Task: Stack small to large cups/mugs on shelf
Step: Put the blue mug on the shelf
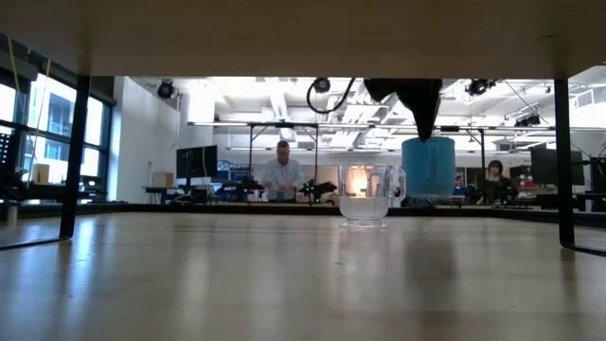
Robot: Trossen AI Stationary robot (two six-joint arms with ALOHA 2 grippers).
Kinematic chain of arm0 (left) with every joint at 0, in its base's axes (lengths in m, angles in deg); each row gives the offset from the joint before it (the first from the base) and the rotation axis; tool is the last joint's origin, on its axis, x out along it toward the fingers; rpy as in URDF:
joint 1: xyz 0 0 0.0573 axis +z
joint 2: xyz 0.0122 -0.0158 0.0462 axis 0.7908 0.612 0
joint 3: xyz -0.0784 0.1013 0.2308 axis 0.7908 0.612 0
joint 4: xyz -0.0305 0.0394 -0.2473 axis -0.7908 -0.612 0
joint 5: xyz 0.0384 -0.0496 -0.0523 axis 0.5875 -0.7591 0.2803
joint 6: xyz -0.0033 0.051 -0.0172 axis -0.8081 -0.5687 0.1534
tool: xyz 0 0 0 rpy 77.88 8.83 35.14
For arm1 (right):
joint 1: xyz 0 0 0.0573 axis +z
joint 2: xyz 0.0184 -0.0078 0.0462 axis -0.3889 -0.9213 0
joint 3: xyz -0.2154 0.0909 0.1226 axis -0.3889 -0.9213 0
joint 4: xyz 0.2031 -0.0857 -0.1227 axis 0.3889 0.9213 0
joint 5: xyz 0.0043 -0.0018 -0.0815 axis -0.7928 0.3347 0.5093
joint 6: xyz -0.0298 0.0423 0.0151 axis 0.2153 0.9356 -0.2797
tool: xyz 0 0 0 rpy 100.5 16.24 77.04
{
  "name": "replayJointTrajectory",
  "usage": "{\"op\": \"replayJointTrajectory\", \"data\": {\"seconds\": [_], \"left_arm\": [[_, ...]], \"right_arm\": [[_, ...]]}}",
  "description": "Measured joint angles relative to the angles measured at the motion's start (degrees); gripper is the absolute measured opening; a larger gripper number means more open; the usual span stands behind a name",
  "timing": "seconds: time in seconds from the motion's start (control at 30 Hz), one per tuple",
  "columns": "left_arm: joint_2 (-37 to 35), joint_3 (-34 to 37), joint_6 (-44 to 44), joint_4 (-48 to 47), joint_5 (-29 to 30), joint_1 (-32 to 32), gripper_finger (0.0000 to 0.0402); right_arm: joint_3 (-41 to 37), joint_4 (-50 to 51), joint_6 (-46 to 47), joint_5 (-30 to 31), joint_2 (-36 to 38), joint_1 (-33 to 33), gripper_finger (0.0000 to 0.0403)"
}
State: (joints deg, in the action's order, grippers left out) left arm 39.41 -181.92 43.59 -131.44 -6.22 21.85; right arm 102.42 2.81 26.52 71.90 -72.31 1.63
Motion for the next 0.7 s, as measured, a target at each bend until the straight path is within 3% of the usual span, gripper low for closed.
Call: {"op": "replayJointTrajectory", "data": {"seconds": [0.2,0.7], "left_arm": [[0.0,0.0,0.0,0.0,0.03,0.0,0.0124],[0.0,0.0,0.0,0.0,1.09,0.0,0.0124]], "right_arm": [[2.96,4.1,0.7,-0.19,1.43,2.25,0.0],[25.47,9.4,5.23,0.1,1.59,10.41,0.0]]}}
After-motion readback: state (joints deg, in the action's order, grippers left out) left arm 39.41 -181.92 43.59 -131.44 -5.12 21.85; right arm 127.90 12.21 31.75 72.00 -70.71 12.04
